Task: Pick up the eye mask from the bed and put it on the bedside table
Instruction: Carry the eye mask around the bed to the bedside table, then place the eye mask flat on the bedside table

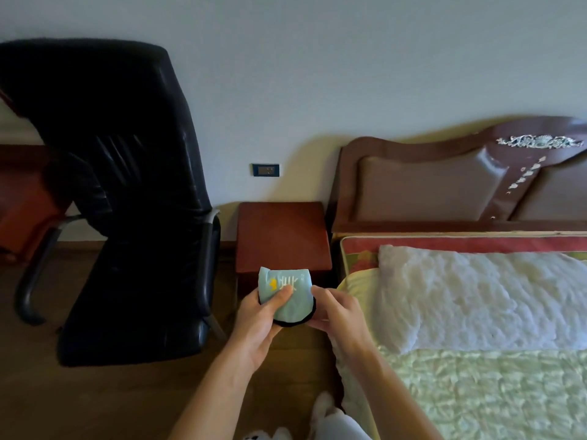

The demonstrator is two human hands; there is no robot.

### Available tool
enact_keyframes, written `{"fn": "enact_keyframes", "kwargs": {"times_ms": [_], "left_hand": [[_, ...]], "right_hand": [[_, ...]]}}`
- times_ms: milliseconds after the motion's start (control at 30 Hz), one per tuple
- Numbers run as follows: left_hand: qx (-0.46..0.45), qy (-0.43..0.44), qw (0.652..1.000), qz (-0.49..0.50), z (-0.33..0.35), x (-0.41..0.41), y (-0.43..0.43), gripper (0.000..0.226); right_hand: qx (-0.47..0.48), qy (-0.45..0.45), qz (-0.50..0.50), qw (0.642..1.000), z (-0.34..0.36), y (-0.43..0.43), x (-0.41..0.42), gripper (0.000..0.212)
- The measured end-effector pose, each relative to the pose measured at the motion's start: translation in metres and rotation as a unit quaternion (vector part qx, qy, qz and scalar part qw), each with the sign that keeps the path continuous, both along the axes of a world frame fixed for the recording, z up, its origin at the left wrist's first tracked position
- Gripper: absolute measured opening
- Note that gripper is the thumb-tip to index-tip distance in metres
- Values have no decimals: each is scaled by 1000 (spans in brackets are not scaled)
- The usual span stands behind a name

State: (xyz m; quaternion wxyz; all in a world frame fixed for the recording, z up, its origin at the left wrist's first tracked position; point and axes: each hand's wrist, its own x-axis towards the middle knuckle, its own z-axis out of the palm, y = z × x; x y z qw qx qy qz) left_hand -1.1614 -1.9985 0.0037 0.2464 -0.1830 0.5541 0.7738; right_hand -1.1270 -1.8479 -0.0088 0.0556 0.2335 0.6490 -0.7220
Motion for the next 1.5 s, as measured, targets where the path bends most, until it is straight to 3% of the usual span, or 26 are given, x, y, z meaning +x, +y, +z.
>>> {"fn": "enact_keyframes", "kwargs": {"times_ms": [200, 700, 1033, 1233, 1500], "left_hand": [[-15, -22, 999, 18, -15, -72, 15, 24], [-11, -40, 994, 103, -33, -320, 102, 35], [17, -76, 990, 118, -62, -401, 98, 34], [34, -146, 980, 131, -121, -439, 85, 27], [-58, -188, 978, 70, -265, -476, 82, 26]], "right_hand": [[-32, -20, 3, 999, -13, 16, -77, 26], [11, -45, 33, 998, -23, 103, -340, 21], [39, -92, 50, 994, -55, 100, -427, 19], [140, -130, 33, 981, -104, 93, -449, 18], [340, -151, 135, 918, -236, 102, -461, 34]]}}
